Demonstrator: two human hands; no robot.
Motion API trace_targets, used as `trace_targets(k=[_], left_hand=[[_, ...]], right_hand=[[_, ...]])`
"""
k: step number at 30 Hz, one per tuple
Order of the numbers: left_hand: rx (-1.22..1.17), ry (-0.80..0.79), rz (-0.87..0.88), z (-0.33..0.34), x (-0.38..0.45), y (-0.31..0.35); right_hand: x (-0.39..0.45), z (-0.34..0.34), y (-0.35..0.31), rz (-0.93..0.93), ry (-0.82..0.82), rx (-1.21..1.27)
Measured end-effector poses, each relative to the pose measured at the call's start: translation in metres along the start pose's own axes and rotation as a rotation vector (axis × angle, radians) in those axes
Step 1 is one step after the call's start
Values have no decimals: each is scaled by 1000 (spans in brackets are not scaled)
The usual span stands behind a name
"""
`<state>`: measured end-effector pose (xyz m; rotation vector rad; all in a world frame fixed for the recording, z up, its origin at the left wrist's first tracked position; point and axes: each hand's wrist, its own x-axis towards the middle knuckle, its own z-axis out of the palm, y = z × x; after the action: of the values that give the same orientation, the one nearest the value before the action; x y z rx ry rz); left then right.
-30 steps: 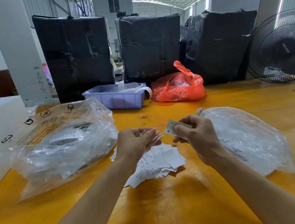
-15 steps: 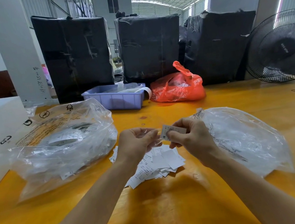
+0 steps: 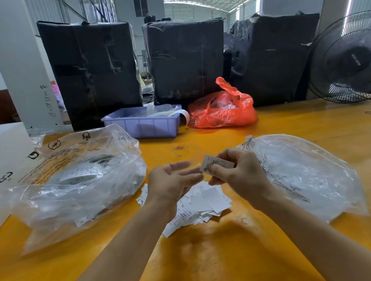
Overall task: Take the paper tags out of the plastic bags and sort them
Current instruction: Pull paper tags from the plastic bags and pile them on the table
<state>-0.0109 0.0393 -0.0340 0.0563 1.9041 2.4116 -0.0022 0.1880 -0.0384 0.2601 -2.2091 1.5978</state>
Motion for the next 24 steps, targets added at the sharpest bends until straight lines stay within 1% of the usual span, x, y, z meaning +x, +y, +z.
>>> trace_targets(k=[7, 14, 19, 24], left_hand=[[-16, 40, 62, -1, 4, -3], [17, 31, 106, -1, 5, -6], [58, 27, 123, -1, 5, -6], [104, -22, 110, -1, 5, -7]], right_hand=[[-1, 2, -3, -27, 15, -57], [0, 1, 0, -32, 32, -58], [1, -1, 1, 1, -46, 45], [2, -2, 6, 97, -138, 144]])
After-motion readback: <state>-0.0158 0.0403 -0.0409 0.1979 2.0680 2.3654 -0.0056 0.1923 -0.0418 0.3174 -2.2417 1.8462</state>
